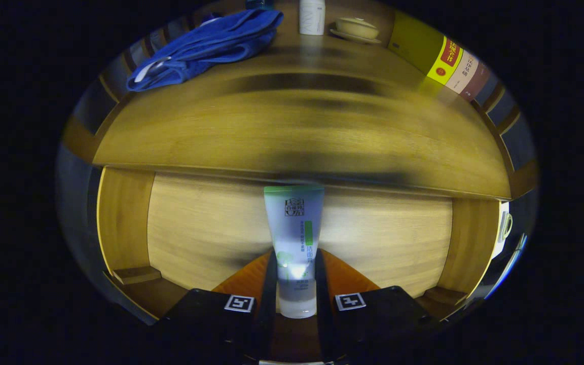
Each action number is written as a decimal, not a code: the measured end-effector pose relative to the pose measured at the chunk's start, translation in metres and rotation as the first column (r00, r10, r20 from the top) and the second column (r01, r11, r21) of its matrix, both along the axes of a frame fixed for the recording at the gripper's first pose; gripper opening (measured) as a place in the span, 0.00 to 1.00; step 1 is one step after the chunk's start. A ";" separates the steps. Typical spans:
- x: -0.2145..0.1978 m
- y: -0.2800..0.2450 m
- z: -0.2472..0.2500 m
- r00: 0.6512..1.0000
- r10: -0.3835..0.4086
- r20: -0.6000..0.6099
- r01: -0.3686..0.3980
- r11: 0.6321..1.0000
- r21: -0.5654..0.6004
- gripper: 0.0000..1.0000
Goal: Pull open the drawer, take out the items inside it, and place them on the countertop above the cabinet.
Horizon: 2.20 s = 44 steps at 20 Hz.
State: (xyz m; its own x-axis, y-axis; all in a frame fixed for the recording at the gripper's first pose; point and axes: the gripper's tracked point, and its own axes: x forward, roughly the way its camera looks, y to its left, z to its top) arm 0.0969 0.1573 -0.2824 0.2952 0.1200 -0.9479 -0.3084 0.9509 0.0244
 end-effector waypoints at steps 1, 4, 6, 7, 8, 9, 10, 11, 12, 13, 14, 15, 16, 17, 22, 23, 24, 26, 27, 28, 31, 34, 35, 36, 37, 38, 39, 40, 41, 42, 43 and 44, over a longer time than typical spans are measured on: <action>0.008 0.005 0.013 1.000 0.001 0.006 -0.001 1.000 0.001 0.44; 0.005 0.005 0.009 1.000 -0.013 0.026 0.012 1.000 0.020 0.44; 0.010 -0.006 0.037 0.999 -0.014 0.042 0.013 1.000 0.025 0.44; 0.011 -0.007 0.044 0.999 -0.017 0.050 0.016 1.000 0.027 0.44; 0.009 -0.008 0.052 0.998 -0.015 0.054 0.013 0.999 0.031 0.44; 0.009 -0.009 0.061 0.998 -0.010 0.057 0.008 0.999 0.035 0.44; 0.009 -0.010 0.069 0.998 -0.005 0.066 0.003 0.999 0.040 0.44; 0.009 -0.009 0.078 0.997 -0.004 0.071 0.001 0.999 0.049 0.44; 0.011 -0.011 0.085 0.997 -0.005 0.079 0.000 0.999 0.053 0.44; 0.012 -0.011 0.093 0.996 0.001 0.086 -0.006 0.998 0.056 0.44; 0.014 -0.011 0.101 0.995 0.005 0.097 -0.011 0.998 0.059 0.44; 0.019 -0.012 0.109 0.994 0.006 0.106 -0.012 0.998 0.062 0.44; 0.023 -0.013 0.114 0.994 0.002 0.112 -0.010 0.998 0.066 0.44; 0.029 -0.013 0.120 0.993 -0.001 0.116 -0.007 0.997 0.071 0.44; 0.070 -0.011 0.143 0.987 -0.018 0.159 0.004 0.996 0.090 0.44; 0.080 -0.010 0.146 0.985 -0.021 0.169 0.006 0.996 0.091 0.44; 0.089 -0.010 0.148 0.984 -0.026 0.178 0.009 0.996 0.090 0.44; 0.109 -0.012 0.150 0.981 -0.031 0.190 0.016 0.997 0.077 0.44; 0.118 -0.012 0.150 0.980 -0.034 0.194 0.021 0.997 0.071 0.44; 0.127 -0.012 0.147 0.980 -0.035 0.194 0.022 0.998 0.066 0.44; 0.149 -0.011 0.133 0.982 -0.041 0.184 0.034 0.999 0.042 0.44; 0.166 -0.009 0.118 0.983 -0.035 0.180 0.032 0.999 0.021 0.44; 0.169 -0.009 0.113 0.985 -0.038 0.170 0.036 0.999 0.016 0.44; 0.172 -0.011 0.107 0.985 -0.044 0.164 0.044 0.999 0.007 0.44; 0.176 -0.012 0.103 0.986 -0.047 0.159 0.048 0.999 -0.001 0.44; 0.179 -0.013 0.099 0.987 -0.050 0.155 0.051 0.999 -0.001 0.44; 0.180 -0.013 0.094 0.988 -0.055 0.146 0.056 0.998 -0.004 0.44; 0.181 -0.013 0.090 0.988 -0.057 0.140 0.058 0.998 -0.003 0.44; 0.182 -0.011 0.088 0.989 -0.055 0.140 0.055 0.998 0.004 0.44; 0.184 -0.010 0.086 0.988 -0.055 0.142 0.055 0.998 0.010 0.44; 0.185 -0.009 0.086 0.988 -0.054 0.146 0.053 0.999 0.010 0.44; 0.187 -0.008 0.088 0.987 -0.055 0.152 0.054 0.998 0.007 0.46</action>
State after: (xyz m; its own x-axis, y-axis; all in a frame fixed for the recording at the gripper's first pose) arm 0.2841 0.1489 -0.1947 0.4421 0.1020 -0.8912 -0.2563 0.9665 -0.0165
